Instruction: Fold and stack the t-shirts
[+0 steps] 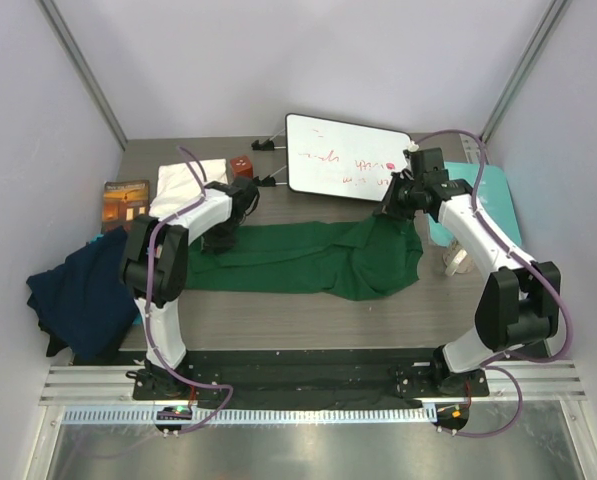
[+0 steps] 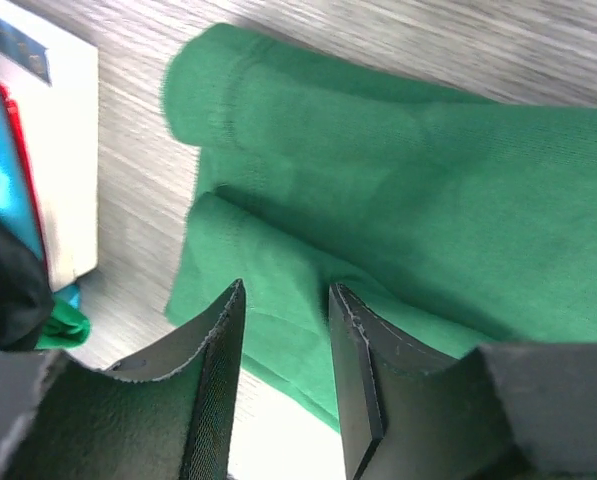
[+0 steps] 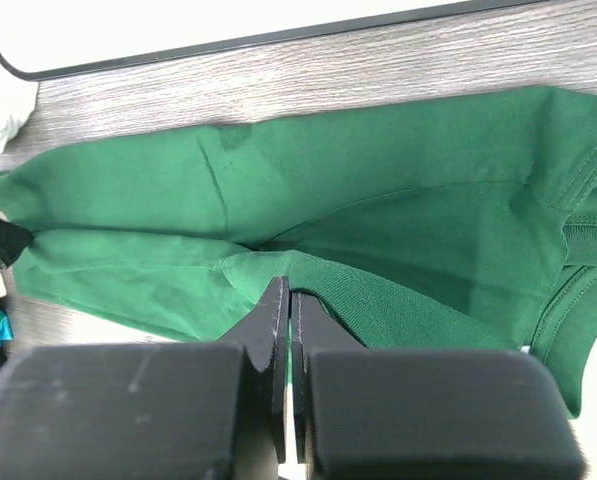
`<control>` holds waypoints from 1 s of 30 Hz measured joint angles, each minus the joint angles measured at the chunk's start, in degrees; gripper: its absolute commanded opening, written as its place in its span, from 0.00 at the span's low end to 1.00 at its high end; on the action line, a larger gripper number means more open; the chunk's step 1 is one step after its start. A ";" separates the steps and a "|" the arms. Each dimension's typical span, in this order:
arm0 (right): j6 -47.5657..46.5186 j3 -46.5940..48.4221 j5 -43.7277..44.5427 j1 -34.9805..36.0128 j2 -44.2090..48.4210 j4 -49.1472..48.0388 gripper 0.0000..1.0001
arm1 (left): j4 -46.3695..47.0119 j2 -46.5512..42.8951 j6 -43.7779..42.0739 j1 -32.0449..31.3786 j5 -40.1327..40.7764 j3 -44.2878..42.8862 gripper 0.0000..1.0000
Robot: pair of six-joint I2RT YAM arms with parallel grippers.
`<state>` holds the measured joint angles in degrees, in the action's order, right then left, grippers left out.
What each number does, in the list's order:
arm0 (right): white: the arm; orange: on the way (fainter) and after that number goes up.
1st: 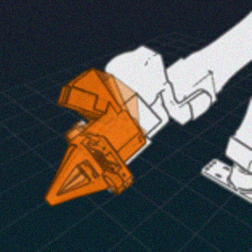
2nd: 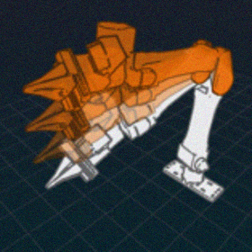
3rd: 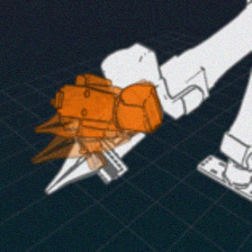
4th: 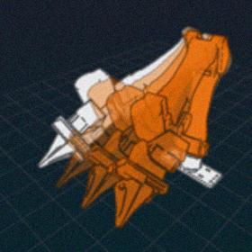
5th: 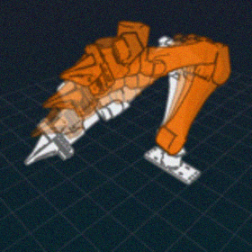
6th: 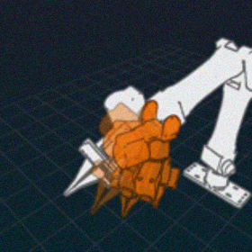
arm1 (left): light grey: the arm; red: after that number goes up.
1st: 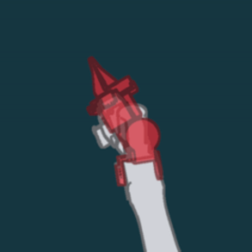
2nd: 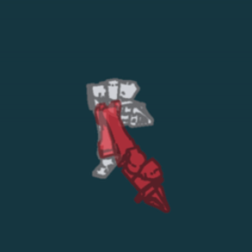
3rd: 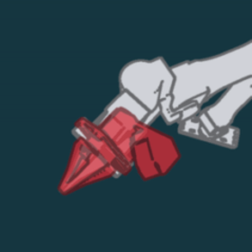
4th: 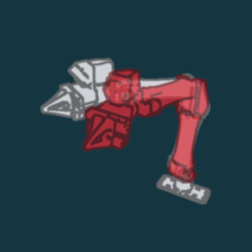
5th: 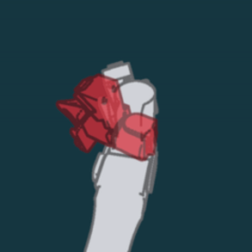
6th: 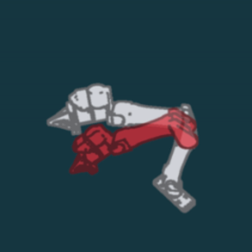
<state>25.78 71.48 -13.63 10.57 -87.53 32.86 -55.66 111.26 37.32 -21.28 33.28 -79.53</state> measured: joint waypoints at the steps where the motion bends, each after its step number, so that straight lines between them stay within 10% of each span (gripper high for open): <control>1: 0.00 0.04 0.04 0.13 -0.33 -0.04 0.01 | -0.26 -0.02 0.17 0.00 0.50 0.00 0.40; 17: 0.02 1.29 1.09 2.08 -3.76 -1.64 0.01 | 1.77 -20.85 3.23 -5.81 -2.97 9.97 0.40; 30: 0.00 1.29 1.09 2.45 -4.79 -1.81 0.01 | 7.63 -12.55 6.01 -11.21 -7.04 12.96 0.39</control>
<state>25.78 72.77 -12.53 13.02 -92.31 31.05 -48.03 98.72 43.33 -32.49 26.24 -66.57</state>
